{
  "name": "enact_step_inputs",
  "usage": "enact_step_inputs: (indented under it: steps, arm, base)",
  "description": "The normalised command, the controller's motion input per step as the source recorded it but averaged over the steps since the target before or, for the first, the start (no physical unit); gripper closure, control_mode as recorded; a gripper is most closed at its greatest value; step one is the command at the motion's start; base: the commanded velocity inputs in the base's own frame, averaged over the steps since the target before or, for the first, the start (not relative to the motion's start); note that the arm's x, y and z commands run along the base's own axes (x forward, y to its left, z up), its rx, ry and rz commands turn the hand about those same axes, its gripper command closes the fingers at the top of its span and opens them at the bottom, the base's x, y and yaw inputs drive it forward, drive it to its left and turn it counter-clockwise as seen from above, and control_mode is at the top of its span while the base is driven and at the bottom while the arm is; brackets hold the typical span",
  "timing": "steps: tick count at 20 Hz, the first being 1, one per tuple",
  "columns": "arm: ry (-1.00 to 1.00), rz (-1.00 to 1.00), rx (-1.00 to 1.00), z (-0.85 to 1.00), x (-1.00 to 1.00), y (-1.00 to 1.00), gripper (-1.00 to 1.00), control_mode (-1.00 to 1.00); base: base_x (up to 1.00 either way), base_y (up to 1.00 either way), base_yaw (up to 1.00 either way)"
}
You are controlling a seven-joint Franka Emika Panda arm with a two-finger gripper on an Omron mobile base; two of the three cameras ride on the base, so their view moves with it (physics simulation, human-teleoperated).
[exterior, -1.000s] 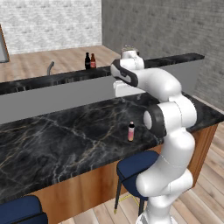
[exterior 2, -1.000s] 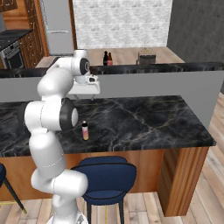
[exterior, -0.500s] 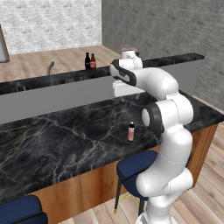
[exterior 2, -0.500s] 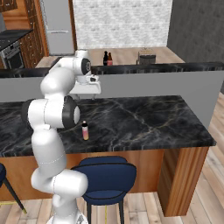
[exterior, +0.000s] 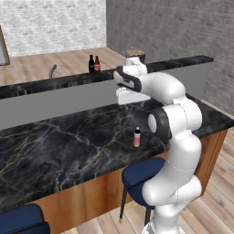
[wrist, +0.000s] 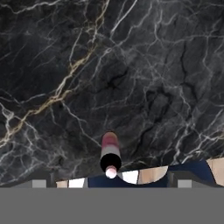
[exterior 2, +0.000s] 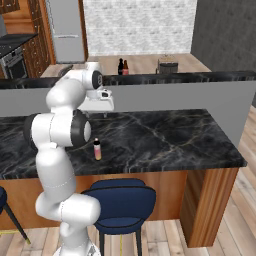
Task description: Place the large bottle from the dining counter next to the other large bottle outside the sink, and place the small bottle from the dining counter next to the other small bottle inside the sink.
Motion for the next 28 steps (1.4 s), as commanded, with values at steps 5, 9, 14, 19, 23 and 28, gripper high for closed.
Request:
enact_step_inputs:
  steps: [5,9,14,19,23,28]
  arm:
    - [0.00,0.00,0.01,-0.21,0.00,0.00,-1.00,-1.00]
    - [0.00,0.00,0.01,-0.15,-0.03,0.00,-1.00,-1.00]
    - [-0.01,0.00,0.00,-0.08,-0.03,0.00,-1.00,-1.00]
    - [-0.01,0.00,0.00,0.00,-0.04,0.00,-1.00,-1.00]
    - [0.00,0.00,0.00,-0.01,-0.09,0.00,-1.00,-1.00]
    - [-0.01,0.00,0.00,-0.06,-0.14,0.00,-1.00,-1.00]
  base:
    - [0.00,0.00,0.00]
    - [0.00,0.00,0.00]
    - [0.00,0.00,0.00]
    - [0.00,0.00,0.00]
    - [0.00,0.00,0.00]
    - [0.00,0.00,0.00]
